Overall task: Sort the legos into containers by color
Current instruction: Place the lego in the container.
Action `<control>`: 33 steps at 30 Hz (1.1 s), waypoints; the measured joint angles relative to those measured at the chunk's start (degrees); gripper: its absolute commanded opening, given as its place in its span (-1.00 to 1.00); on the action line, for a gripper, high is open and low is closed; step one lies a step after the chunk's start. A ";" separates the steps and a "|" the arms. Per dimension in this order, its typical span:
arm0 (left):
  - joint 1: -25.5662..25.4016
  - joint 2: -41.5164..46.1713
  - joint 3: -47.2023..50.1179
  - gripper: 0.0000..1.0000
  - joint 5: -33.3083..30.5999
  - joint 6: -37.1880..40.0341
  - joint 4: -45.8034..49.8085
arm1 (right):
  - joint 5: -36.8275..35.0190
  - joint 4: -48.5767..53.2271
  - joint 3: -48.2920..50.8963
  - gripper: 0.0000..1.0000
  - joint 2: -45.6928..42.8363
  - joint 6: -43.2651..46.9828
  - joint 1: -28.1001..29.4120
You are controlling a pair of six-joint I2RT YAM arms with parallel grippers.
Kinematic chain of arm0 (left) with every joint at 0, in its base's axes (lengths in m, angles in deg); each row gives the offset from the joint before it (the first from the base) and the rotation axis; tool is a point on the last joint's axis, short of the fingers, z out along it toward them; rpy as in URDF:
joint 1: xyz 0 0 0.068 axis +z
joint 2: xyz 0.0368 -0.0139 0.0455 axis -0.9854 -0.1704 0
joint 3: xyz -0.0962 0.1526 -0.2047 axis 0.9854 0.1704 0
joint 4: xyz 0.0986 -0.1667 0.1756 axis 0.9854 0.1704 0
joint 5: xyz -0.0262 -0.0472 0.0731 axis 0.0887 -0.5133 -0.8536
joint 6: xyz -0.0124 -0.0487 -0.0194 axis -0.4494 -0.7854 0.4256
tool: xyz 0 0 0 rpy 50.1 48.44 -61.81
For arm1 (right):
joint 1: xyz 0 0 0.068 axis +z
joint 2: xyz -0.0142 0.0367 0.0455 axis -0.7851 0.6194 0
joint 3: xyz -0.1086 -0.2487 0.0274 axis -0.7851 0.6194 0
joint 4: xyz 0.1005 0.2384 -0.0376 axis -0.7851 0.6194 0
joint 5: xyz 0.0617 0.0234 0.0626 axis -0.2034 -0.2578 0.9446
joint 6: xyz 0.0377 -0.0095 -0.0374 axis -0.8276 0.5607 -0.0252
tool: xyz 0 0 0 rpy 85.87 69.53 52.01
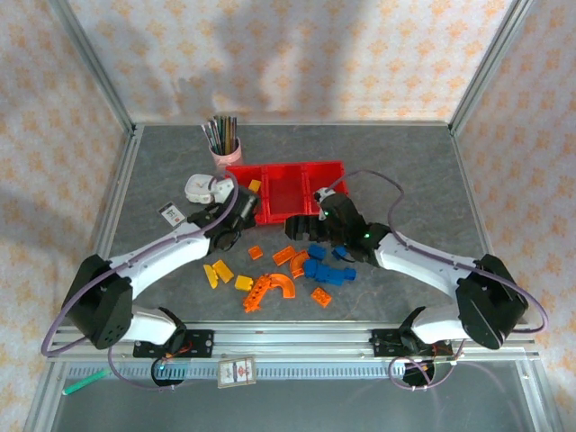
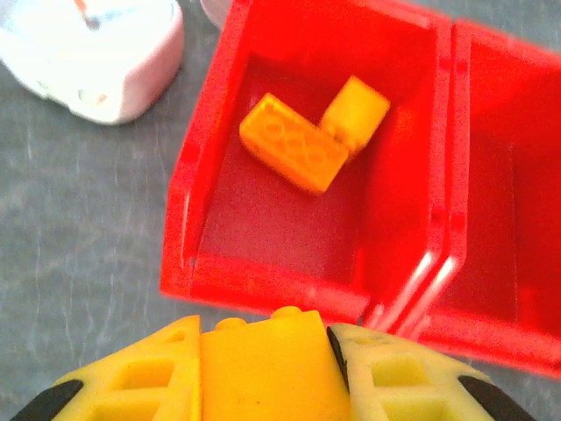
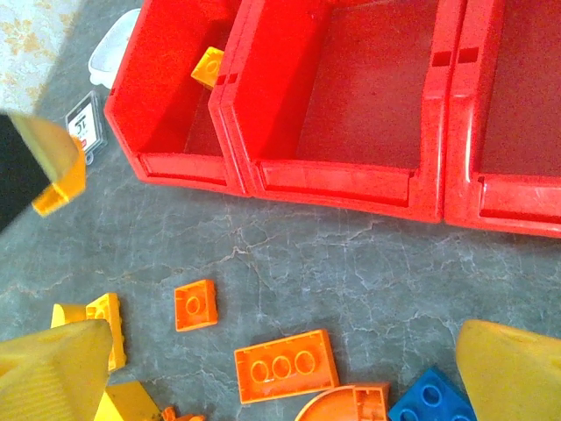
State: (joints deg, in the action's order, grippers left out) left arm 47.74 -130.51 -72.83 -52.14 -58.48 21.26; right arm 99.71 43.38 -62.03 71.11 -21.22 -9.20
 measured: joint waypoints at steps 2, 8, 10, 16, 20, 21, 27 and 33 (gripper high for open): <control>1.79 -2.69 -2.78 -0.39 -0.04 1.66 -0.20 | -0.55 -0.39 -0.42 1.00 0.87 -0.17 0.00; 5.81 -12.13 -9.73 -0.35 -0.07 6.23 -0.52 | -2.27 -0.63 -1.29 1.00 2.60 -0.37 0.00; 6.71 -14.91 -11.72 -0.25 -0.07 7.28 -0.44 | -2.60 -0.59 -1.95 1.00 2.95 -0.37 -0.02; 7.72 -17.55 -13.57 0.03 -0.07 10.19 -0.17 | -3.21 -0.63 -3.50 1.00 3.26 -0.13 -0.26; 7.69 -17.53 -14.71 0.13 0.09 11.13 0.13 | -3.21 -0.33 -4.37 0.99 3.45 0.28 -0.26; 7.69 -17.31 -14.80 0.15 0.24 11.26 -0.04 | -3.17 -0.17 -4.61 0.99 3.45 0.28 -0.26; 7.69 -11.47 -12.61 0.17 2.38 11.78 0.00 | -2.58 0.48 -4.83 0.99 3.45 0.72 -0.15; 7.34 0.76 -4.79 0.20 3.91 10.27 1.22 | -2.51 1.73 -4.83 0.99 3.45 1.22 2.64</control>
State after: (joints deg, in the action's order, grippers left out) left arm 55.09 -129.74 -77.61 -48.23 -48.20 22.49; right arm 97.19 45.11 -66.86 74.57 -19.99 -6.56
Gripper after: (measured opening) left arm 0.600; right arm 0.997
